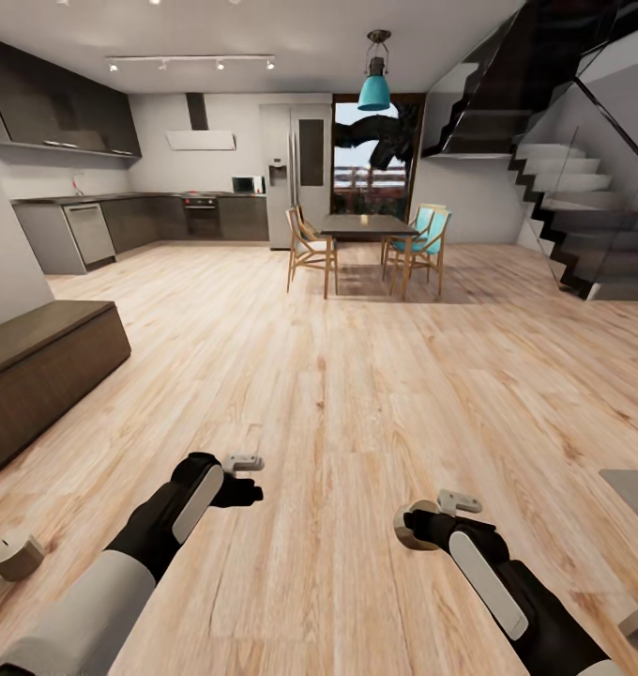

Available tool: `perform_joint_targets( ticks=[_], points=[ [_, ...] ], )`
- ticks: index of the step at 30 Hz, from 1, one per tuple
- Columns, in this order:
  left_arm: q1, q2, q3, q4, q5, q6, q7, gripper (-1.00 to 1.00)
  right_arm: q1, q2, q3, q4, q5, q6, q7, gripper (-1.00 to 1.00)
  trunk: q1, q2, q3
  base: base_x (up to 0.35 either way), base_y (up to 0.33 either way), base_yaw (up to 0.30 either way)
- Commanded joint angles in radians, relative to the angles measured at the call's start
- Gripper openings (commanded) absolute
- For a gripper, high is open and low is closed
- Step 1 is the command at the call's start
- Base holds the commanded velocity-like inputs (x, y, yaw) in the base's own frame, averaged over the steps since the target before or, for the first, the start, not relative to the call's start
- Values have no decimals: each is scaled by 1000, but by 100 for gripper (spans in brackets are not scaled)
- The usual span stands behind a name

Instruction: Place each of the two pumpkins and all three candles from the living room inside a cabinet in the living room (use any cabinet), then make sure every cabinet is closed, and position the cauldron so it is next to a table in the living room.

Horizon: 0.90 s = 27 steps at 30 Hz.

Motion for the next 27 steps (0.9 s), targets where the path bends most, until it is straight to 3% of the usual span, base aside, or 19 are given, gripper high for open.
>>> perform_joint_targets(
  ticks=[1, 8, 27],
  points=[
    [-2, 1, -4, 2, 11, -1, 10, 100, -1, -1, 3, -1, -9, 0, -10, -100, 0, 0, -1, 0, 0, 0],
    [-5, 1, -4, 14, 5, -17, 11, 100, -1, 0, 3, 9, -6, -1, -11, -100, 0, 0, -4, 108, -28, 141],
    [-5, 1, -5, 15, 5, -29, 10, 100, -1, 2, 4, 14, -1, -1, -11, -100, 0, 0, -24, 299, -133, 219]
  ],
)
